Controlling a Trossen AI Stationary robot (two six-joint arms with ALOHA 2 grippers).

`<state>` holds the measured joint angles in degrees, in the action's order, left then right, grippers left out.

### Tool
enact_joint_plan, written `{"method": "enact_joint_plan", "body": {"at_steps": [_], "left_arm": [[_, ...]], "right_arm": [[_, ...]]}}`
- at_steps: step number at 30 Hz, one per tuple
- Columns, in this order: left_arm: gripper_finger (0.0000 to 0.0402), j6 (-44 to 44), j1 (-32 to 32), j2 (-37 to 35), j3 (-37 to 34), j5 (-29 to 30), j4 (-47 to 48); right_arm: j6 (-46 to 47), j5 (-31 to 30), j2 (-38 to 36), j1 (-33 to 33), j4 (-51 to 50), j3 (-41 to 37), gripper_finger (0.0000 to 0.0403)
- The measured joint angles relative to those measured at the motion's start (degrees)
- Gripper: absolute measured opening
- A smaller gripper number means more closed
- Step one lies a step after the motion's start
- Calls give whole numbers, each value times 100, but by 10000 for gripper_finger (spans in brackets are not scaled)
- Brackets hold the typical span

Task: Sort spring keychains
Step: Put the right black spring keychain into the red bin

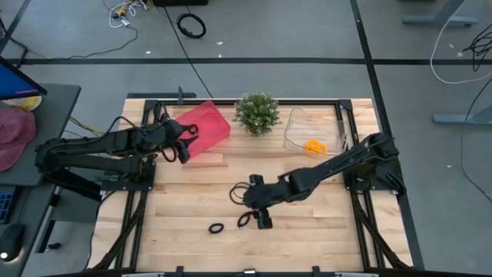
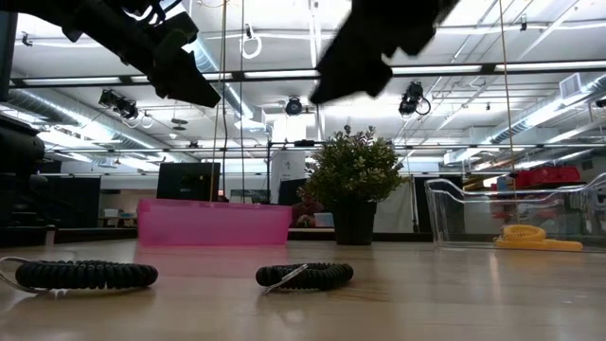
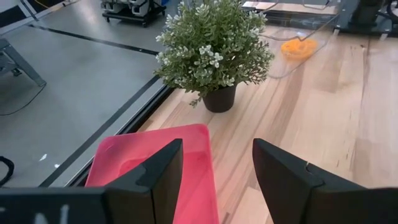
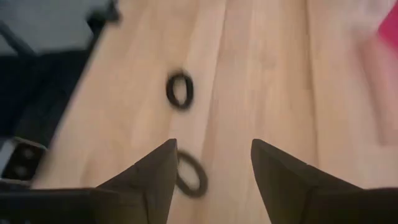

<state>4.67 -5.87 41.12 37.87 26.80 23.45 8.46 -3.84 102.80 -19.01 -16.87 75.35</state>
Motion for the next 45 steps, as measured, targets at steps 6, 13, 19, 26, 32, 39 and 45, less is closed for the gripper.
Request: {"method": "enact_joint_plan", "body": {"at_steps": [6,13,19,26,32,39,45], "left_arm": [[197,2,0,0,0,11,34],[197,2,0,0,0,11,62],[197,7,0,0,0,11,82],[197,15,0,0,0,11,82],[197,16,0,0,0,11,82],[197,16,0,0,0,9,84],[197,15,0,0,0,9,82]], "right_arm": [[239,90,580,-89,-48,-4,208],[352,129,1048,-111,111,-4,208],[308,-19,1517,-55,431,-4,208],[309,-93,1893,-14,350,32,199],[300,-508,1896,-21,212,33,126],[66,-668,1895,36,46,29,20],[-394,-1324,1546,59,-129,-49,8]]}}
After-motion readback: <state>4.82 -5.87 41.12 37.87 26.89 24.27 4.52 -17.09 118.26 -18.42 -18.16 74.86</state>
